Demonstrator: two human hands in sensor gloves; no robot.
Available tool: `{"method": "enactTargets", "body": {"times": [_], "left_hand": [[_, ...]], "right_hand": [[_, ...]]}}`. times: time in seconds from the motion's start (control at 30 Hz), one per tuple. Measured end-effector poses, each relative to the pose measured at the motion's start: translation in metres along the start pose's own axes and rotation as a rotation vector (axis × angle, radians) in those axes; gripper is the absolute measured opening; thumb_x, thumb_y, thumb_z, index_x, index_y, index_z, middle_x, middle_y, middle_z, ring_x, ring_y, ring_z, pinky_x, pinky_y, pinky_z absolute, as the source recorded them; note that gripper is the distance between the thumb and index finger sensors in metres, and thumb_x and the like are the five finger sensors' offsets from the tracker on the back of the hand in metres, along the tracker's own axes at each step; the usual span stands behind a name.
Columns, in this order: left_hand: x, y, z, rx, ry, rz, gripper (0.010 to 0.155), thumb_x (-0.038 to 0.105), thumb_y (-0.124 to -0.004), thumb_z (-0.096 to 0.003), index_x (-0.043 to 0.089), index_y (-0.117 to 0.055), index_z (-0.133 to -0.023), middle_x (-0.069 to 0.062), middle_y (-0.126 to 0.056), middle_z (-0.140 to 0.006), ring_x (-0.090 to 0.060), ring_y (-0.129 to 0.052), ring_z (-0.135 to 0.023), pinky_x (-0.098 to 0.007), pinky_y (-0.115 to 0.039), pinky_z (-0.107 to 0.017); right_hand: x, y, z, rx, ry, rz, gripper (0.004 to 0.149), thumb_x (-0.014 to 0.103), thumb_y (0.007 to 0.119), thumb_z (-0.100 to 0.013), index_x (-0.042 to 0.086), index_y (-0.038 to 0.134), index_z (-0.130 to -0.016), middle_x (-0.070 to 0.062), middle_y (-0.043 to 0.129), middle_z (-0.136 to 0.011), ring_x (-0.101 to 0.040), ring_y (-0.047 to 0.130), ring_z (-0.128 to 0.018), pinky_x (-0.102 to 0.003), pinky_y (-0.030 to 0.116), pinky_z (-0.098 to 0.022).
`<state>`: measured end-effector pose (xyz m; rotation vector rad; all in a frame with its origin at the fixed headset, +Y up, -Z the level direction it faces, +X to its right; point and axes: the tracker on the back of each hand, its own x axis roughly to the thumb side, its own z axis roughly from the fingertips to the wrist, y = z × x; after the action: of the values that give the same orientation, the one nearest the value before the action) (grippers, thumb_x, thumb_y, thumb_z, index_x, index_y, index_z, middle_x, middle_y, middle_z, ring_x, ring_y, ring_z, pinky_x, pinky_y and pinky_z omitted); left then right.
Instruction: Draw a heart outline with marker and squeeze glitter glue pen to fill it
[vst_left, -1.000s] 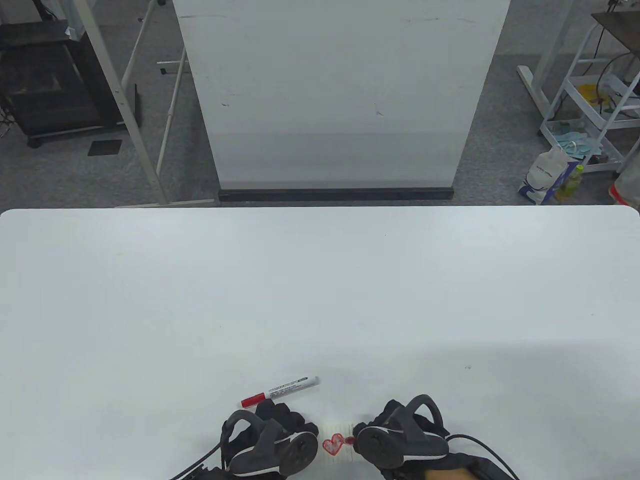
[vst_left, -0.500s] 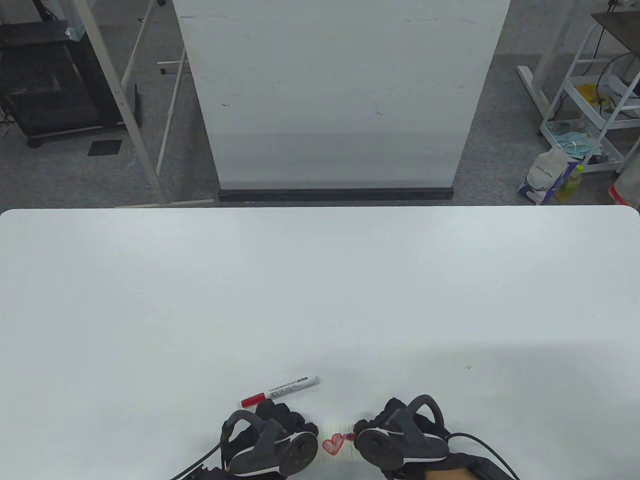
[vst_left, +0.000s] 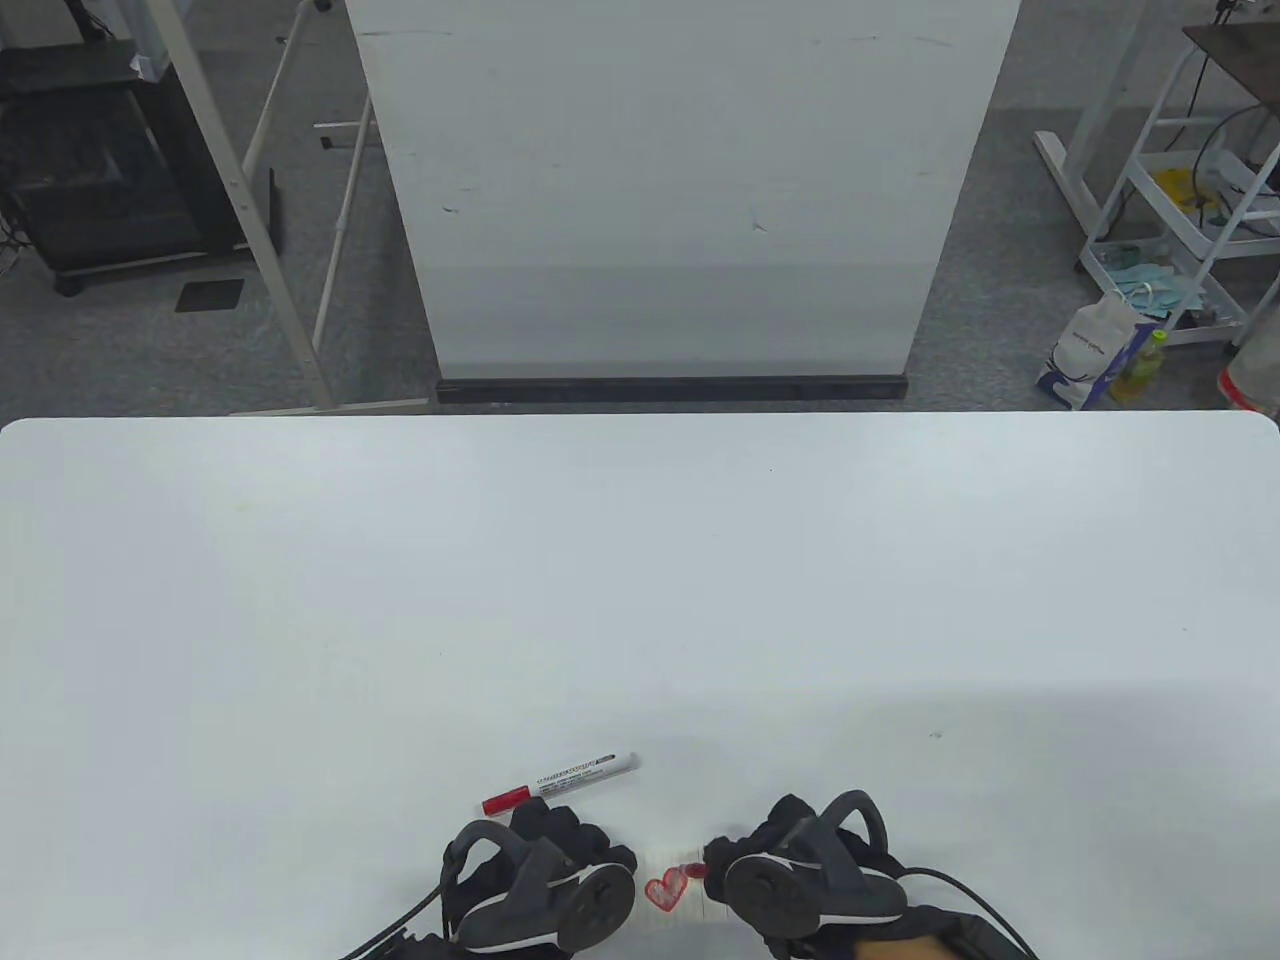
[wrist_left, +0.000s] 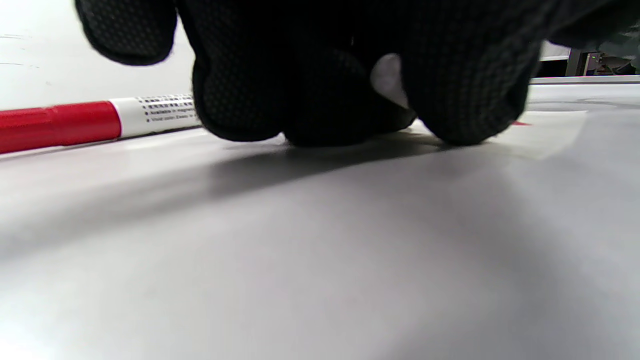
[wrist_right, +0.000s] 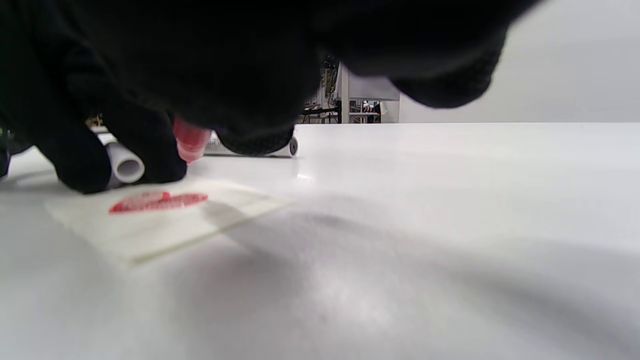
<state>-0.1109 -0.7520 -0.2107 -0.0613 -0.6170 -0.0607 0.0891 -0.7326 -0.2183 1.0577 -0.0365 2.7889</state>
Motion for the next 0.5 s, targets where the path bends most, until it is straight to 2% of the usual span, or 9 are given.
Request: {"method": "enactTargets", "body": {"times": [0.2,0.5], "left_hand": [[-0.005,0.007,0.004,0.075,0.006,0.028,0.046,0.048,-0.088,-0.0412,0.029,-0.090,-0.083,0.002,-0.100,-0.074,-0.028,-0.096,-0.068,-0.064,-0.066,-0.065],[-0.015,0.034,0.025,0.268,0.016,0.226,0.045,0.042,-0.088,-0.0421,0.029,-0.088,-0.085,0.002,-0.099,-0.077,-0.029,-0.096,-0.070,-0.065,-0.065,-0.066]], "right_hand": [[-0.004,-0.013,0.006,-0.056,0.000,-0.055,0.046,0.045,0.080,-0.037,0.015,0.096,-0.069,0.005,0.102,-0.023,-0.014,0.098,-0.006,-0.042,0.085,-0.045],[-0.007,-0.025,0.011,-0.107,-0.009,-0.208,0.047,0.045,0.077,-0.038,0.015,0.094,-0.070,0.004,0.104,-0.030,-0.015,0.100,-0.011,-0.044,0.084,-0.046]]}}
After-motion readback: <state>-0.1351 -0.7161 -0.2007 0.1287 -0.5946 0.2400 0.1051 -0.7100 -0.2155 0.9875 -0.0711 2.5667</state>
